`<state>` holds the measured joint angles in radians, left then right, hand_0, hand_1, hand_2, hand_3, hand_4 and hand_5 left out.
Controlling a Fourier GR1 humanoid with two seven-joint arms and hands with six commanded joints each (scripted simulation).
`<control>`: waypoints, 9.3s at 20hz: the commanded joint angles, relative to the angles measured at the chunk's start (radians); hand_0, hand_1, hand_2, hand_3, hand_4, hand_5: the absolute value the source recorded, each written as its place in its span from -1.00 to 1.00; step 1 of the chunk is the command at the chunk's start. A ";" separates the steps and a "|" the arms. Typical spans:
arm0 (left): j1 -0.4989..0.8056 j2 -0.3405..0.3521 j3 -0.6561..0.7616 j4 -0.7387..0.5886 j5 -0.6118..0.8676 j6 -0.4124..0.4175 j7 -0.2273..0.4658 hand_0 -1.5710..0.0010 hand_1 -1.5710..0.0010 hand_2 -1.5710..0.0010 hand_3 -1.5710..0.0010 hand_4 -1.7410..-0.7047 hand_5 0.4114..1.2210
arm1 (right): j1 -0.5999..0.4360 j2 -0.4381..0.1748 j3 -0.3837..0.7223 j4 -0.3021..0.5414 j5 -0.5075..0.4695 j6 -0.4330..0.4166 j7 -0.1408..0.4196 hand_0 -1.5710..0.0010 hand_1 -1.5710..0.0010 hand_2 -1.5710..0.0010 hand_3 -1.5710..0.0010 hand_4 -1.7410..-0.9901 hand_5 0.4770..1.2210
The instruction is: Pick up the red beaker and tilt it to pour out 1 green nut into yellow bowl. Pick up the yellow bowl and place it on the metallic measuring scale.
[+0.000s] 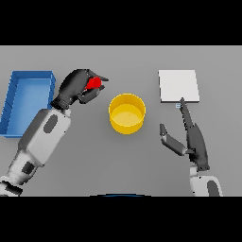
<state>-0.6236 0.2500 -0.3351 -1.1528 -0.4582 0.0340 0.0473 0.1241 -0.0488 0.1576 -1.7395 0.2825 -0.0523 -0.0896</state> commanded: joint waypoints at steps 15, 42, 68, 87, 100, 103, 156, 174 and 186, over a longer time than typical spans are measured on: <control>-0.394 0.060 -0.473 0.236 -0.437 -0.261 -0.034 -1.00 -1.00 -1.00 -1.00 -0.89 0.99 | 0.013 0.013 -0.016 0.009 -0.037 0.005 -0.020 1.00 1.00 1.00 1.00 0.37 -0.50; -0.762 -0.012 -1.029 0.400 -0.736 -0.311 -0.161 -1.00 -1.00 -1.00 -1.00 -0.96 1.00 | 0.014 0.024 -0.008 -0.003 0.003 -0.031 -0.017 1.00 1.00 1.00 1.00 0.57 -0.57; -0.746 0.402 -0.181 0.974 0.354 0.064 0.167 -1.00 -1.00 -1.00 -0.97 -1.00 1.00 | -0.054 0.019 -0.011 0.063 -0.060 0.025 -0.060 1.00 1.00 1.00 1.00 0.58 -0.50; -0.018 0.553 -0.188 0.168 0.825 0.450 0.509 -1.00 -1.00 -1.00 -0.76 -1.00 0.64 | -0.061 0.001 -0.008 0.067 -0.039 0.022 -0.060 1.00 1.00 1.00 1.00 0.52 -0.45; 0.055 0.685 -0.292 -0.002 0.897 0.160 0.443 0.58 0.63 0.65 0.70 0.91 -0.42 | -0.048 -0.002 0.000 0.061 -0.031 0.021 -0.071 1.00 1.00 1.00 1.00 0.58 -0.43; 0.041 0.653 -0.302 0.042 0.863 0.192 0.426 0.79 0.81 0.82 0.85 0.96 -0.42 | -0.059 -0.008 -0.007 0.076 -0.028 0.020 -0.063 1.00 1.00 1.00 1.00 0.54 -0.43; 0.082 0.662 -0.240 -0.001 0.911 0.241 0.280 1.00 1.00 1.00 1.00 0.96 -0.30 | -0.828 -0.283 0.586 0.587 0.628 0.538 -0.129 -0.78 -0.77 -0.56 -0.42 -0.83 0.87; 0.087 0.671 -0.245 -0.011 0.911 0.233 0.294 1.00 1.00 1.00 1.00 0.98 -0.32 | -0.819 -0.411 0.429 0.376 0.530 0.602 -0.008 -1.00 -1.00 -0.91 -0.48 -1.00 1.00; 0.088 0.680 -0.246 -0.039 0.916 0.249 0.342 1.00 1.00 1.00 1.00 0.94 -0.22 | -0.840 -0.482 0.324 0.521 0.545 0.476 -0.023 -1.00 -1.00 -0.96 -0.46 -1.00 1.00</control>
<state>-0.5359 0.9302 -0.5806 -1.1917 0.4575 0.2833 0.3896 -0.7160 -0.5316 0.4812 -1.2187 0.8282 0.4234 -0.1068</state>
